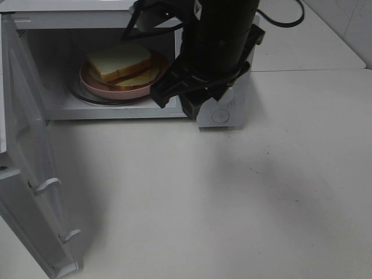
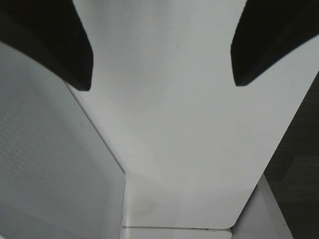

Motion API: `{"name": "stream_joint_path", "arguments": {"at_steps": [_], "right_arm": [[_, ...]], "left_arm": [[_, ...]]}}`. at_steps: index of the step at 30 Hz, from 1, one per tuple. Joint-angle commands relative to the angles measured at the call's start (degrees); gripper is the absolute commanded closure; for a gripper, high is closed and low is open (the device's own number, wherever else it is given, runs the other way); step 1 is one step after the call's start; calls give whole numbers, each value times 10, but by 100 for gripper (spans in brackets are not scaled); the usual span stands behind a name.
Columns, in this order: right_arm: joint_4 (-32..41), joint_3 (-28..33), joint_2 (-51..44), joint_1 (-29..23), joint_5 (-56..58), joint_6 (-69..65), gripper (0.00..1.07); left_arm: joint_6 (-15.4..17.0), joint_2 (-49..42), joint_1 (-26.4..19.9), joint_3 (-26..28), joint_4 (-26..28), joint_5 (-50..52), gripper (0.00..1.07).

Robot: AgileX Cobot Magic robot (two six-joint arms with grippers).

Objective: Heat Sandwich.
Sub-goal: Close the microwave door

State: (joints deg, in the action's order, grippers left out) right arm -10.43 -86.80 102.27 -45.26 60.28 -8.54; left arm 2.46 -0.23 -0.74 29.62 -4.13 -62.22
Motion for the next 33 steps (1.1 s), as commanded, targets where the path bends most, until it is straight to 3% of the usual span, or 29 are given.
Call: {"name": "stream_joint_path", "arguments": {"at_steps": [1,6,11,15,23,25,29,33], "right_arm": [[-1,3,-11,22,58,-36,55],[14,3,-13,65,109,-23,55],[78,3,-18,150,109,28,55],[76,3,-20,194,109,33,55],[76,3,-26,343,110,71,55],[76,3,-26,356,110,73,55],[76,61,-77,433,110,80,55],[76,118,-130,456,109,78,55]], "left_arm": [[1,-10,-1,-2,-2,10,33],[1,-10,-1,-2,-2,10,33],[1,-10,-1,-2,-2,10,33],[1,-10,-1,-2,-2,10,33],[1,-10,-1,-2,-2,10,33],[1,-10,-1,-2,-2,10,33],[1,-10,-1,-2,-2,10,33],[1,-10,-1,-2,-2,10,33]]}}
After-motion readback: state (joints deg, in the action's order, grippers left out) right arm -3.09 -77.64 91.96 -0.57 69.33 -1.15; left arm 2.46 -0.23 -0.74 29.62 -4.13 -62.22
